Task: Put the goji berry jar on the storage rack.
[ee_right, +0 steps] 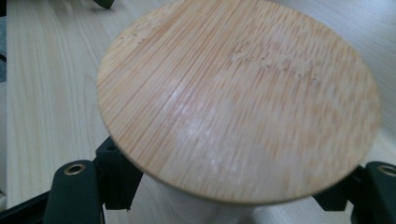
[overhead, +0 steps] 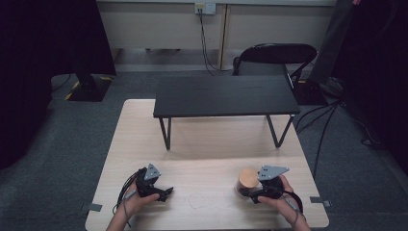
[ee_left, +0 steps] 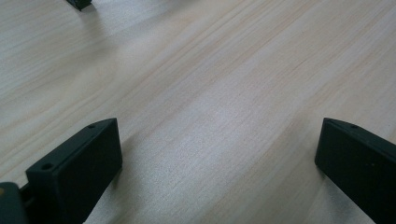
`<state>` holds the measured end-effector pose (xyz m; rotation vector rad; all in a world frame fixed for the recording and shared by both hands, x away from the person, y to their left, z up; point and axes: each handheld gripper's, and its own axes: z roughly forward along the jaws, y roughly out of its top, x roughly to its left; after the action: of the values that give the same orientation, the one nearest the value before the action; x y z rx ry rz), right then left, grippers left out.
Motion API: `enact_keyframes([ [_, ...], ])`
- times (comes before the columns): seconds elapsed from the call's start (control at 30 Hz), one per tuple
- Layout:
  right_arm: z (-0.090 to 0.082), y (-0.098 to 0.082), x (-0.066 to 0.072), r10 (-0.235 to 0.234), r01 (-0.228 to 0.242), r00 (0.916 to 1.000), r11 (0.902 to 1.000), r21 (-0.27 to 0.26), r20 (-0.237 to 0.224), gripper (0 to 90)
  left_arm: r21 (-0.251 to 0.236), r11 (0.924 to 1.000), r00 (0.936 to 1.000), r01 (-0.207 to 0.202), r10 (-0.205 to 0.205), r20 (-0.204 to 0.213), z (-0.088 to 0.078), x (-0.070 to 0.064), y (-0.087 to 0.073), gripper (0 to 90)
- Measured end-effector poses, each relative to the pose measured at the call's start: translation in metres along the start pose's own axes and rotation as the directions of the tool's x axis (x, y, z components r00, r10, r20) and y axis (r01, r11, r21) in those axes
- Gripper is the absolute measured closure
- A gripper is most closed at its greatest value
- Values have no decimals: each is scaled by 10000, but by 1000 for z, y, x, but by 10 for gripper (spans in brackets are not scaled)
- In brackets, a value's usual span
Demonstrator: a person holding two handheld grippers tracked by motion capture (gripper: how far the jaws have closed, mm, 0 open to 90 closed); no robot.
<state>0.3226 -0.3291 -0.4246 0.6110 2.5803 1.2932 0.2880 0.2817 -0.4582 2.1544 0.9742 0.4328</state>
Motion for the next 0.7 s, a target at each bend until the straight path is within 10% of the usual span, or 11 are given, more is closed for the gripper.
enact_keyframes([
  [0.7,-47,86,-16,-202,203,9997,9998,-64,167,255,24,10000,10000,40,-40,-47,0,-1,1,0],
])
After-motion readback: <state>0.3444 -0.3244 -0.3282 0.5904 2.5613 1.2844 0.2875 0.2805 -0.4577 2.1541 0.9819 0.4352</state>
